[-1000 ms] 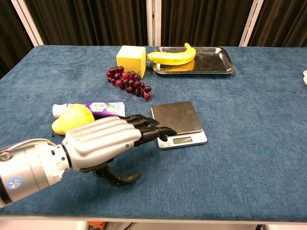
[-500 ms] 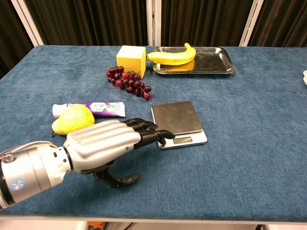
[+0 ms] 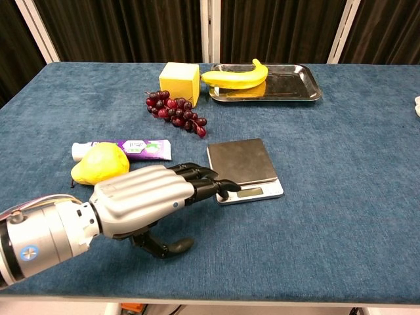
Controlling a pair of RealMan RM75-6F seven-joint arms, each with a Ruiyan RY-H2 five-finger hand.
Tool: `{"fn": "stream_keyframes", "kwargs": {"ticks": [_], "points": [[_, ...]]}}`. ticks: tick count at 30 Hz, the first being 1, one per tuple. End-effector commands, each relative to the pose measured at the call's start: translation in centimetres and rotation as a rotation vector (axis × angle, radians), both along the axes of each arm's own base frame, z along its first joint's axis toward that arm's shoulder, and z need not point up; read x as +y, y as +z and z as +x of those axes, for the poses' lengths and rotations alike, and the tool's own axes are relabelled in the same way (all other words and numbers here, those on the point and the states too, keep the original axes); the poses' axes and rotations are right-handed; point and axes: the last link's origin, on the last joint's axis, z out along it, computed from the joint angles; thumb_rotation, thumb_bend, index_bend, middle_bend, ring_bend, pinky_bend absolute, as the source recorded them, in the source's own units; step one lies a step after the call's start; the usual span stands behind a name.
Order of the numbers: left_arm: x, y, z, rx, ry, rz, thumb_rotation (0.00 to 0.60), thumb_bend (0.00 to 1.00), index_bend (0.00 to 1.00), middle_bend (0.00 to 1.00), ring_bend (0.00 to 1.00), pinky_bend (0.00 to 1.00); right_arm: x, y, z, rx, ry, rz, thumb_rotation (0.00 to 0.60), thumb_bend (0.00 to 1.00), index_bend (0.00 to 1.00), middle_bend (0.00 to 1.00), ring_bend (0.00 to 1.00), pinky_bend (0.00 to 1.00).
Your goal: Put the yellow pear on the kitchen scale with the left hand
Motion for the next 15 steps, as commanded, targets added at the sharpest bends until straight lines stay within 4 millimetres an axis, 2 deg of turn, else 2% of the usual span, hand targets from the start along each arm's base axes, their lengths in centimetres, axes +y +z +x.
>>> {"fn": "stream_keyframes", "kwargs": {"ticks": [1,15], "points": [[-0.01,-0.04,-0.12,0.002,0.006,-0.002,0.6,0.41,0.05,0.15,0.0,0.0,-0.01,-0.07,0.0,0.001,0.0,0.002,0.6,0.22,0.0,0.0,0.0,0.0],[-0.3,-0.5,-0.95,0.02,0.042,-0.036,0.6,0.41,0.05,0.18,0.0,0.0,-0.02,-0.55,0.01,0.005,-0.004,0.014,0.6,0.22,0.0,0.0,0.0,0.0]]}}
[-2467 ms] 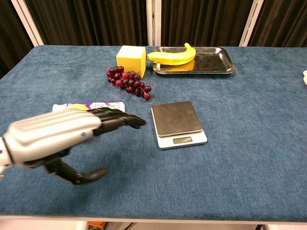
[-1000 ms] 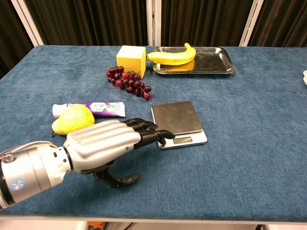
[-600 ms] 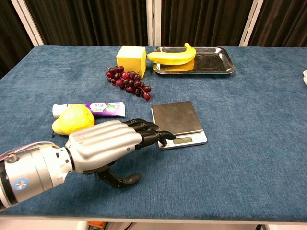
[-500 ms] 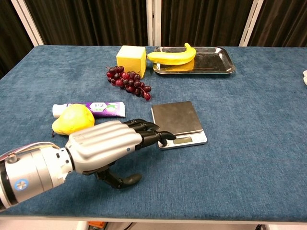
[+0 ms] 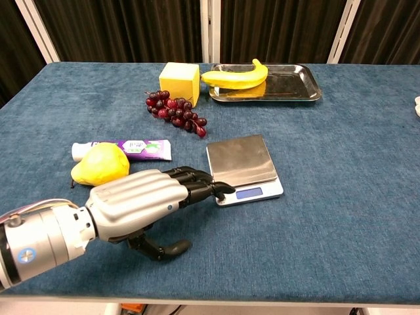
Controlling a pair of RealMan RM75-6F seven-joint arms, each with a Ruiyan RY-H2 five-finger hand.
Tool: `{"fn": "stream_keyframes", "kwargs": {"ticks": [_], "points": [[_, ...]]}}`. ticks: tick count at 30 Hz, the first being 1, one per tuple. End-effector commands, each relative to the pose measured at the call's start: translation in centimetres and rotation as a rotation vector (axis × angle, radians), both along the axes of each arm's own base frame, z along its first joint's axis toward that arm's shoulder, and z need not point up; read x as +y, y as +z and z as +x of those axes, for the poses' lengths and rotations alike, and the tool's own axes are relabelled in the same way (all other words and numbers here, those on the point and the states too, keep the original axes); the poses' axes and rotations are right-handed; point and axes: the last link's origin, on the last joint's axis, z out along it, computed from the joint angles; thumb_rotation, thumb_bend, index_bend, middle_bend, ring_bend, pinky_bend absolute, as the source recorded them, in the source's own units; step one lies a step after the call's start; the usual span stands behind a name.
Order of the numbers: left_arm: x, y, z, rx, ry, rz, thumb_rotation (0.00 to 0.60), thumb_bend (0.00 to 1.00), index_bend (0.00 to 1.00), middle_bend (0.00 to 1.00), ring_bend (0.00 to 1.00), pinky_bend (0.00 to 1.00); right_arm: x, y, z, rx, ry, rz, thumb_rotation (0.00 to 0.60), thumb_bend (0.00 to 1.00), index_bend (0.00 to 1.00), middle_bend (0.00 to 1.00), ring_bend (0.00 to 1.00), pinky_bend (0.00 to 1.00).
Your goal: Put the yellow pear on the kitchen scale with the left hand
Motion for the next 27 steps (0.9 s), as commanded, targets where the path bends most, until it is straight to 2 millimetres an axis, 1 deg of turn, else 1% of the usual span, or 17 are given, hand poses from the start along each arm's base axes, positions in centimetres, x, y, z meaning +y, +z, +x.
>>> {"fn": "stream_keyframes", "kwargs": {"ticks": [1,11,16,19,21,24,27], "points": [[-0.1,-0.1,0.0,-0.003,0.0,-0.004,0.6,0.41,0.05,0.18,0.0,0.0,0.0,0.0,0.0,0.001,0.0,0.001,0.6,0.22,0.0,0.0,0.0,0.0],[-0.4,-1.0,0.0,0.004,-0.004,-0.032,0.6,0.41,0.05,0.19,0.0,0.0,0.1,-0.4,0.0,0.003,-0.004,0.011,0.6,0.23,0.0,0.0,0.0,0.0],[-0.2,-0.5,0.2,-0.011,-0.011,-0.013,0.6,0.41,0.05,0.19,0.0,0.0,0.2,-0.3,0.0,0.001,-0.004,0.006,0.6,0.23,0.0,0.0,0.0,0.0],[0.1,0.5,0.8,-0.045,-0.027,0.022,0.6,0.41,0.05,0.17,0.0,0.0,0.2,-0.1,0.1,-0.003,0.001,-0.003,0.6,0.23,0.0,0.0,0.0,0.0],[0.3,1.6,1.4,-0.077,-0.043,0.056,0.6,0.41,0.05,0.15,0.0,0.0,0.2,-0.1,0.2,-0.003,0.004,-0.003,0.6,0.23,0.0,0.0,0.0,0.0],[0.7,3.6,2.3,-0.131,-0.064,0.108,0.6,0.41,0.05,0.13,0.0,0.0,0.2,-0.1,0.3,-0.005,0.009,-0.002,0.6,0.23,0.0,0.0,0.0,0.0],[1.2,5.5,2.8,-0.162,-0.076,0.16,0.6,0.41,0.05,0.12,0.0,0.0,0.2,-0.2,0.6,-0.006,0.016,0.0,0.6,0.23,0.0,0.0,0.0,0.0]]}}
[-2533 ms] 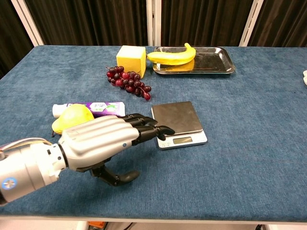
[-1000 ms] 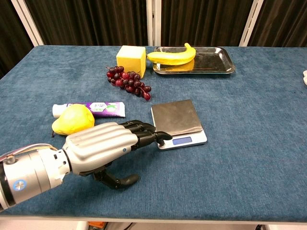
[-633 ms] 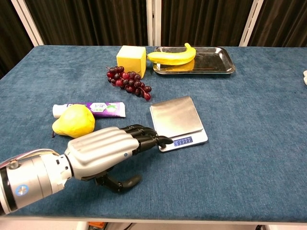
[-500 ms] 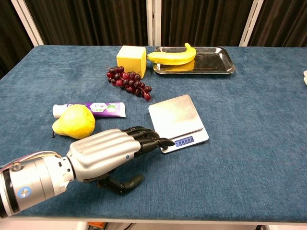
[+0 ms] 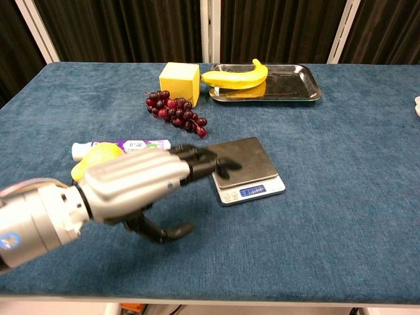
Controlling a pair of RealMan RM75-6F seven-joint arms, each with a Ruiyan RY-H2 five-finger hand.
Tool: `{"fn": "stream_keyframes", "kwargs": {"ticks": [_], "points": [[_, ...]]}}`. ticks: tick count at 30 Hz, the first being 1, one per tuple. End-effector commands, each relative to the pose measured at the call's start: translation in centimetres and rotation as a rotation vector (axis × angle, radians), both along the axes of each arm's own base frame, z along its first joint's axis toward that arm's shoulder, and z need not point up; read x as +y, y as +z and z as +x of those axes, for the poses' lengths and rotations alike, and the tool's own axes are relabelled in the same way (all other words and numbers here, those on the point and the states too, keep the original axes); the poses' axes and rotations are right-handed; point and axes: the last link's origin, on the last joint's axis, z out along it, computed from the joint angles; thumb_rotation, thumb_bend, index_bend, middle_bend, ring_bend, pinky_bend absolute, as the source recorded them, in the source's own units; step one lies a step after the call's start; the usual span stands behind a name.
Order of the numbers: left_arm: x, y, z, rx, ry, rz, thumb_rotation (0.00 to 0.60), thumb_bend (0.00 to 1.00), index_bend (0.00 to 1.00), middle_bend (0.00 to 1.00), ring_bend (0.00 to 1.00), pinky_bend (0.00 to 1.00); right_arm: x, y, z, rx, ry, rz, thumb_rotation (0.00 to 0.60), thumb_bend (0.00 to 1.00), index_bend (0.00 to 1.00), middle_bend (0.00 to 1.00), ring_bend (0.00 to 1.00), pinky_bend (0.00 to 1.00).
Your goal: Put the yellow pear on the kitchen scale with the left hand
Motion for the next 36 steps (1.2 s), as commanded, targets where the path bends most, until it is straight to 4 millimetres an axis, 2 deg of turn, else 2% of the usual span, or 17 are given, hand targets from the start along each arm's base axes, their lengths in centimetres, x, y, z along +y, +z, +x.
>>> {"fn": "stream_keyframes", "kwargs": {"ticks": [1,4,7,9,13,21,30,36], "points": [[0.8,2.5,0.5,-0.037,-0.015,0.073,0.6,0.41,0.05,0.12,0.0,0.0,0.0,0.0,0.2,0.0,0.006,0.001,0.6,0.23,0.0,0.0,0.0,0.0],[1.5,4.2,-0.1,-0.03,0.01,0.125,0.6,0.41,0.05,0.12,0.0,0.0,0.0,0.0,0.4,0.0,0.011,0.001,0.6,0.23,0.0,0.0,0.0,0.0],[2.0,5.2,-1.6,0.001,0.08,0.135,0.6,0.4,0.05,0.1,0.0,0.0,-0.1,0.1,0.5,-0.001,0.014,-0.003,0.6,0.23,0.0,0.0,0.0,0.0],[2.3,5.6,-2.6,0.02,0.131,0.121,0.6,0.35,0.04,0.09,0.0,0.0,-0.1,0.2,0.6,-0.004,0.016,-0.009,0.6,0.23,0.0,0.0,0.0,0.0],[2.6,5.2,-4.4,0.05,0.219,0.074,0.6,0.27,0.04,0.07,0.0,0.0,-0.3,0.6,1.1,-0.011,0.028,-0.025,0.6,0.24,0.0,0.0,0.0,0.0],[3.3,4.3,-5.9,0.089,0.264,0.075,0.6,0.26,0.04,0.07,0.0,0.0,-0.3,1.1,1.6,0.005,0.03,-0.037,0.6,0.25,0.0,0.0,0.0,0.0],[3.8,3.4,-7.1,0.151,0.277,0.104,0.6,0.27,0.05,0.09,0.0,0.23,-0.4,0.7,1.4,0.014,0.009,-0.023,0.6,0.25,0.0,0.0,0.0,0.0],[3.9,3.4,-7.4,0.147,0.283,0.139,0.6,0.27,0.18,0.18,0.05,0.4,-0.5,0.6,1.4,0.016,0.004,-0.021,0.6,0.25,0.0,0.0,0.0,0.0]]}}
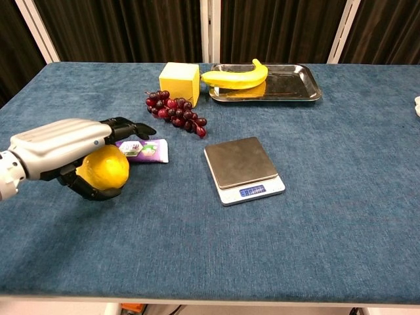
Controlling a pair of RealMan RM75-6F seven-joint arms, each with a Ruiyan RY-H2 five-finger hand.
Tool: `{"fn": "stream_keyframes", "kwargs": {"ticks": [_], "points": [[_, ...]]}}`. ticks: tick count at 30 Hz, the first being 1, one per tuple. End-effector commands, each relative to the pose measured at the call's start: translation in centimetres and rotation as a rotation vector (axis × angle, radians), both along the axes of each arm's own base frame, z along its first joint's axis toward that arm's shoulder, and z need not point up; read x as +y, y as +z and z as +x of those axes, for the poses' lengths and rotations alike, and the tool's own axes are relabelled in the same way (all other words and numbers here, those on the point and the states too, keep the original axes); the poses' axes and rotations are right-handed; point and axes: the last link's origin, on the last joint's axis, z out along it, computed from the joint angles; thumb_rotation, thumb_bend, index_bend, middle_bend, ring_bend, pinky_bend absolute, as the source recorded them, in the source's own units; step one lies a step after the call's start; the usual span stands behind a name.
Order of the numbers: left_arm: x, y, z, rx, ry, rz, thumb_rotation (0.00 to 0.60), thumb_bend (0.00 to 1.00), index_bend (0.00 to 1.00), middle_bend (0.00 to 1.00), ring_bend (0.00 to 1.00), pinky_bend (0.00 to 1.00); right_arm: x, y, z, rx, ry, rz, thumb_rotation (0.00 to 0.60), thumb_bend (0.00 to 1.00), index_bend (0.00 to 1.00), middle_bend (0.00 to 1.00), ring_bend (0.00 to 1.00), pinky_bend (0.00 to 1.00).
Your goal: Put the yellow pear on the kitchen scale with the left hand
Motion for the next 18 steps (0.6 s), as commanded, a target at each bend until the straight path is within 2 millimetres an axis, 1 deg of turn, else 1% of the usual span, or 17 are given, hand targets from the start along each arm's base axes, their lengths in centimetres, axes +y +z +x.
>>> {"fn": "stream_keyframes", "kwargs": {"ticks": [1,4,10,12,18], "points": [[0.0,0.0,-0.1,0.001,-0.005,0.01,0.6,0.27,0.21,0.2,0.07,0.43,-0.1,-0.1,0.0,0.001,0.001,0.004,0.6,0.25,0.0,0.0,0.0,0.0],[0.0,-0.2,-0.3,0.011,-0.001,0.007,0.6,0.29,0.27,0.25,0.12,0.5,-0.1,-0.4,0.1,0.002,0.002,0.014,0.6,0.25,0.0,0.0,0.0,0.0],[0.0,-0.2,-0.1,-0.005,-0.001,0.021,0.6,0.31,0.34,0.34,0.21,0.58,-0.1,-0.4,0.1,0.002,-0.002,0.014,0.6,0.25,0.0,0.0,0.0,0.0],[0.0,-0.1,0.1,-0.016,-0.005,0.02,0.6,0.32,0.35,0.36,0.23,0.6,0.0,-0.4,0.0,0.002,-0.003,0.013,0.6,0.25,0.0,0.0,0.0,0.0],[-0.2,0.4,1.2,-0.078,-0.034,0.02,0.6,0.33,0.36,0.36,0.24,0.6,0.0,-0.4,0.0,0.0,-0.002,0.015,0.6,0.25,0.0,0.0,0.0,0.0]]}}
